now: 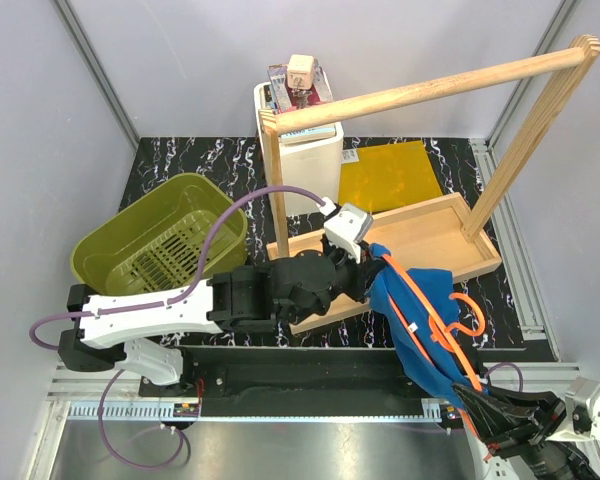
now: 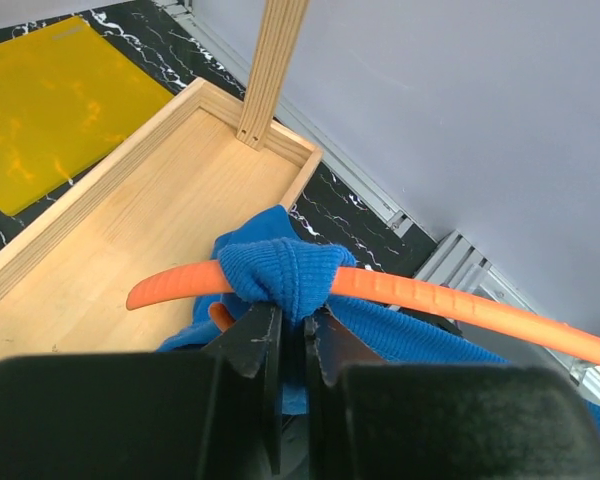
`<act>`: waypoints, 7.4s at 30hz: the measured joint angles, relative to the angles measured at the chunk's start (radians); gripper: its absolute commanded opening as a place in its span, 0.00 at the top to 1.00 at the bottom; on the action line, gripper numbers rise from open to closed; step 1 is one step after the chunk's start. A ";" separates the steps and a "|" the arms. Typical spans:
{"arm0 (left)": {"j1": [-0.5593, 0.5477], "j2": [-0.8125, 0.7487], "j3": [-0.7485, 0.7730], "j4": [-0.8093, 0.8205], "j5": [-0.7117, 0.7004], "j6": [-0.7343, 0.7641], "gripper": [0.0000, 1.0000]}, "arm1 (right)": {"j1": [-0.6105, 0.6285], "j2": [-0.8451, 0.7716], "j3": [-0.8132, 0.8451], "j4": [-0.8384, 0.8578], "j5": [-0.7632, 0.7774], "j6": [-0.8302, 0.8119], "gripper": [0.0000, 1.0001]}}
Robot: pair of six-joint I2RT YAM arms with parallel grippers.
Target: Remove the tank top from the hanger
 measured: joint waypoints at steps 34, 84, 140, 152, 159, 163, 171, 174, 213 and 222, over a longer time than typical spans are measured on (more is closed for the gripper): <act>0.065 -0.069 -0.104 0.040 0.058 0.115 1.00 | 0.006 -0.032 -0.009 -0.019 -0.026 0.108 1.00; 0.237 0.047 0.079 -0.166 -0.016 0.123 1.00 | 0.009 0.259 -0.226 0.567 0.178 0.166 1.00; 0.228 0.194 0.036 0.293 0.171 -0.207 1.00 | 0.009 0.147 -0.730 0.803 -0.053 0.226 0.00; 0.240 0.240 0.027 0.507 0.111 0.013 1.00 | 0.009 0.208 -0.663 0.559 0.185 0.155 0.01; 0.244 0.238 0.100 0.389 0.071 -0.159 1.00 | 0.009 0.179 -0.643 0.550 0.137 0.129 0.28; 0.247 0.218 0.098 0.341 0.087 -0.320 1.00 | 0.009 0.146 -0.640 0.557 0.110 0.128 0.80; 0.257 0.197 0.055 0.318 0.177 -0.424 0.35 | 0.021 0.138 -0.581 0.495 0.076 0.160 1.00; 0.253 0.144 -0.023 0.317 0.270 -0.366 0.27 | 0.017 0.135 -0.566 0.439 0.170 0.188 1.00; -0.149 0.159 -0.414 0.053 0.095 -0.207 0.06 | 0.015 0.699 -0.039 0.415 0.354 -0.021 0.02; -0.112 0.401 -0.173 -0.045 0.025 -0.340 0.01 | 0.015 0.539 -0.147 0.299 0.453 0.000 0.00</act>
